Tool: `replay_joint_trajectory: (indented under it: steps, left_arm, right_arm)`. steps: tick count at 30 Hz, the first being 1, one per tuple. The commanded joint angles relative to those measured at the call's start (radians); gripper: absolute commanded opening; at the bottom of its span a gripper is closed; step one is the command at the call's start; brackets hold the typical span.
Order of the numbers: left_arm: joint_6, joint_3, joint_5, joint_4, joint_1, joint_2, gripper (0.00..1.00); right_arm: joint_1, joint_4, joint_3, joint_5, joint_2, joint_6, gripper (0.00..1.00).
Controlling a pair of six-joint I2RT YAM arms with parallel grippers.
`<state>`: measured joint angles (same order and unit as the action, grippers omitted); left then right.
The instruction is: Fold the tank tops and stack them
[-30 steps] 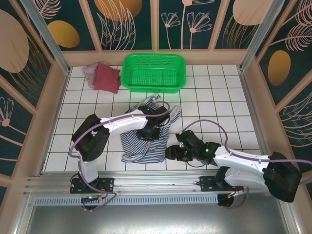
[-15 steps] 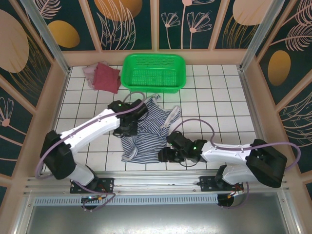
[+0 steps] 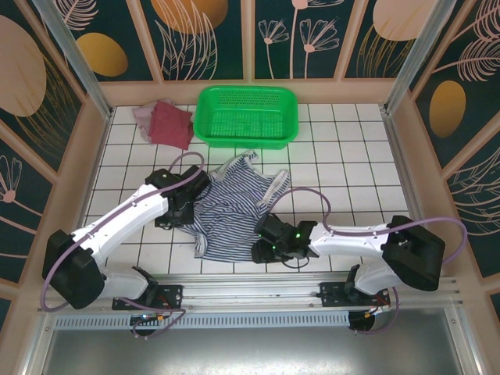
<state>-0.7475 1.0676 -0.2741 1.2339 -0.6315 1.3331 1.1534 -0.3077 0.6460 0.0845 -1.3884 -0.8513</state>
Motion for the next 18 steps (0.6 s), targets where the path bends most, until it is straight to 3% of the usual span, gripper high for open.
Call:
replay_joint_trajectory:
  steps: [1,11,18]
  left_arm:
    - [0.029,-0.017,-0.029,0.011,0.020,-0.021,0.00]
    - [0.024,-0.059,-0.028,0.011,0.047,-0.065,0.00]
    - [0.035,-0.066,-0.030,0.007,0.048,-0.064,0.00]
  right_arm:
    - [0.013,-0.054,0.026,-0.044,-0.017,0.015,0.49]
    - [0.035,-0.022,0.133,-0.067,-0.155,0.071,0.47]
    - [0.069,-0.071,0.161,-0.095,-0.196,0.064,0.34]
